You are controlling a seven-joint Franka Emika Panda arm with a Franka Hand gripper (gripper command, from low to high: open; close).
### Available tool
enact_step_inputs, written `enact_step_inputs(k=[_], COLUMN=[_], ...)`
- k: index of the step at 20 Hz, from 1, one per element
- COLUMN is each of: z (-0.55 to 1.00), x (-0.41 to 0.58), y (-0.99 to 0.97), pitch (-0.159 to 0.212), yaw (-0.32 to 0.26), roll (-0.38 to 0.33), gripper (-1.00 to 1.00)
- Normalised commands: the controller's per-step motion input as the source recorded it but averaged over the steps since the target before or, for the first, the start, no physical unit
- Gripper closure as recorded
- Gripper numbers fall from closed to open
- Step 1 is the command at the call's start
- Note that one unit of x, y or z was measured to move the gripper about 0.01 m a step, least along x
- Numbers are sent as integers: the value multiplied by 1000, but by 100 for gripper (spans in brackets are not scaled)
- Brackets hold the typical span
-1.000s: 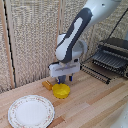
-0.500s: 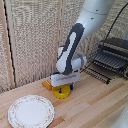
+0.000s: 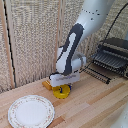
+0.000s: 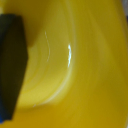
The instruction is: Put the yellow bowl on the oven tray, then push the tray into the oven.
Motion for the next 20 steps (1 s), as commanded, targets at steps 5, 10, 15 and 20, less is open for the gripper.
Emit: enact_step_inputs(k=[5,10,15,20], z=[18,441,961,1000], x=[3,30,263,521], y=[43,0,102,157], pitch=[13,19,86,51], yaw=[1,0,-21,-80], roll=[-3,0,-30,-9], gripper=[100,100,100,100])
